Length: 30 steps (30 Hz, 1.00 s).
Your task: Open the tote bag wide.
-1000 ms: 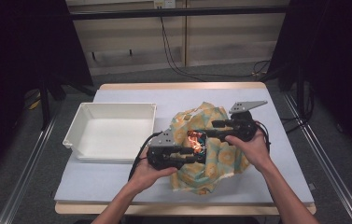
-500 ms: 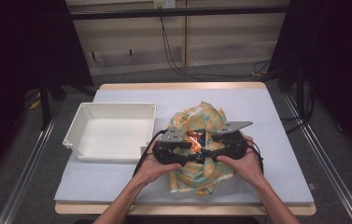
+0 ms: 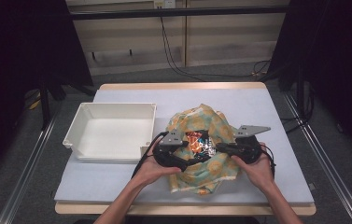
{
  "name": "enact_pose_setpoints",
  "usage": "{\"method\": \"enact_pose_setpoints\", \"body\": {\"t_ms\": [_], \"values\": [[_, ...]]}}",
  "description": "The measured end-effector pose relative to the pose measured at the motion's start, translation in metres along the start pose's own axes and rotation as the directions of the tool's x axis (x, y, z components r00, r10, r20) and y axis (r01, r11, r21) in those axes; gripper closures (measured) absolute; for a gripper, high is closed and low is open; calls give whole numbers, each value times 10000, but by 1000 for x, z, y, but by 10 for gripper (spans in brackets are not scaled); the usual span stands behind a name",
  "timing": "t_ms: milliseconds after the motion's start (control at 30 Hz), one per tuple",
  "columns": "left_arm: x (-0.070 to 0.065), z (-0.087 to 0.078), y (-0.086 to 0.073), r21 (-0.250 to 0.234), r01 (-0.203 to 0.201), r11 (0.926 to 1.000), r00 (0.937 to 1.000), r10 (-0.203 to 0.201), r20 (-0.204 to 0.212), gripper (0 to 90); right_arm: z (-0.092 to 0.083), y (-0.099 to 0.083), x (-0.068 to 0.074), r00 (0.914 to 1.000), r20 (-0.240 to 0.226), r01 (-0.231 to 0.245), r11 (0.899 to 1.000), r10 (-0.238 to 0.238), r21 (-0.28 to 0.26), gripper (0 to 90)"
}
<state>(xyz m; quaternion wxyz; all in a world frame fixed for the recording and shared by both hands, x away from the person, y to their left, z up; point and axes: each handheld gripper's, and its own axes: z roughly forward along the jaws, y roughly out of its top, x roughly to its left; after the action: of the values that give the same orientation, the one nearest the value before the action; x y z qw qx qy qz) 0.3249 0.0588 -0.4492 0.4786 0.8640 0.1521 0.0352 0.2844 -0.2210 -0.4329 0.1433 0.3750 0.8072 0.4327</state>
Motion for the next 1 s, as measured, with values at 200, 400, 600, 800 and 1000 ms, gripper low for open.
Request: {"method": "enact_pose_setpoints", "body": {"t_ms": [200, 400, 600, 800, 1000], "values": [[-3, 0, 1, -15, -40, 10000, 10000, 40, -19, 237, -26, -17, -8, 9990, 331, -302, 9993, 309, -206, 900], [-6, 0, 1, 128, -229, 9997, 9997, 229, 0, 233, -43, -44, -15, 9959, 395, -807, 9967, 812, -128, 900], [-6, 1, 1, 149, -198, 9997, 9998, 199, -46, 234, -51, -66, -23, 9909, 661, -1205, 9916, 1173, 466, 900], [-6, 3, 1, 100, -150, 9998, 9999, 150, 35, 238, -50, -78, -27, 9893, 866, -1260, 9862, 1170, 1070, 900], [-10, -4, 5, 15, -154, 9999, 9999, 153, 78, 317, -56, -69, -18, 9931, 503, -1077, 9938, 1062, 271, 724]]}}
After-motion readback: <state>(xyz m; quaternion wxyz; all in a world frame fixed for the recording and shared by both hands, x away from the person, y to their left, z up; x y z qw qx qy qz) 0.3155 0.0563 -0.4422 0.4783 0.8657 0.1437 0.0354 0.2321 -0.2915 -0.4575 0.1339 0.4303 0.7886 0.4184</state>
